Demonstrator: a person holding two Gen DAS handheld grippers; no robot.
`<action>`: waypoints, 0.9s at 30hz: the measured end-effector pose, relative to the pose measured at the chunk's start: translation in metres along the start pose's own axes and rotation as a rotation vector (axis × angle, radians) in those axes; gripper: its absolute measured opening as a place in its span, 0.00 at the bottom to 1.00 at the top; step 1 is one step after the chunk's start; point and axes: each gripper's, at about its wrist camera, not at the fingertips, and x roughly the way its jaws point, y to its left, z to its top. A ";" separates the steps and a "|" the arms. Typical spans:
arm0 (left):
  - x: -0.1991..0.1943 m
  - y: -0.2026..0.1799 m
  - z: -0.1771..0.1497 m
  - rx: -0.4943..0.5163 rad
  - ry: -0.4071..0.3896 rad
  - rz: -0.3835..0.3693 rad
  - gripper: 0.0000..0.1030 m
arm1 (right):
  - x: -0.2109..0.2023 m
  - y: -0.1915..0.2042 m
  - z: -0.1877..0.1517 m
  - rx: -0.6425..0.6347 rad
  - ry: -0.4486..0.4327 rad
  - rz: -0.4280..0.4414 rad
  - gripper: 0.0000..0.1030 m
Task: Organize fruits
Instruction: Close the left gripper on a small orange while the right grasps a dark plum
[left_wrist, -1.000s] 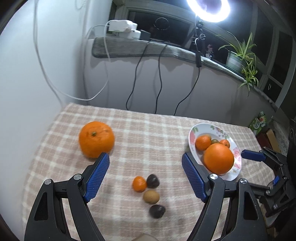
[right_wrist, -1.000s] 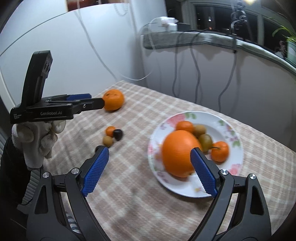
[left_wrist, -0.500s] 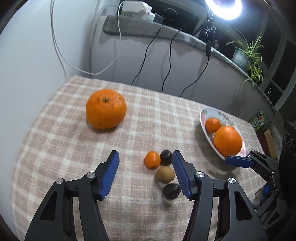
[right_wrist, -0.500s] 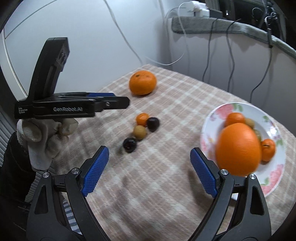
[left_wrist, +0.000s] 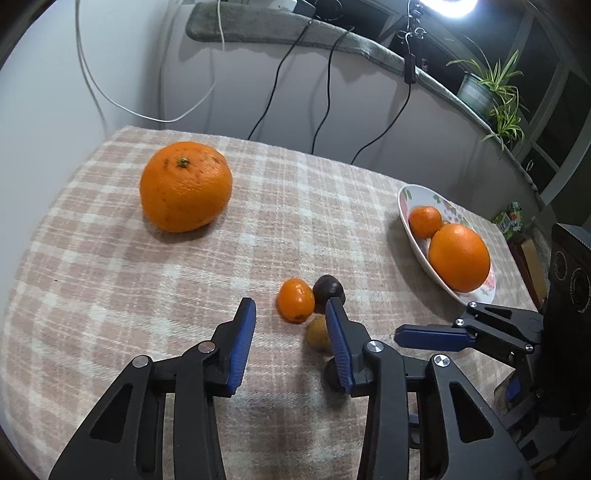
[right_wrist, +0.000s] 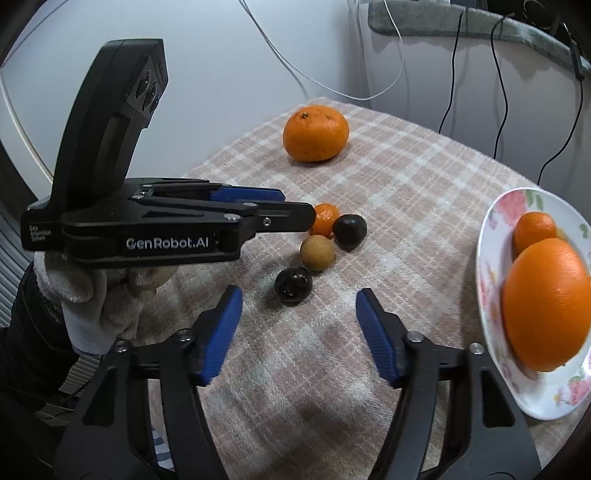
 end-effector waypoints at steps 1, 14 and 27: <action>0.001 0.000 0.001 -0.001 0.002 -0.003 0.36 | 0.002 -0.001 0.001 0.006 0.001 0.003 0.62; 0.017 0.001 0.006 0.000 0.030 -0.016 0.29 | 0.018 0.000 0.007 0.019 0.031 0.037 0.43; 0.020 -0.001 0.009 0.018 0.044 -0.025 0.19 | 0.025 0.002 0.008 0.012 0.038 0.038 0.24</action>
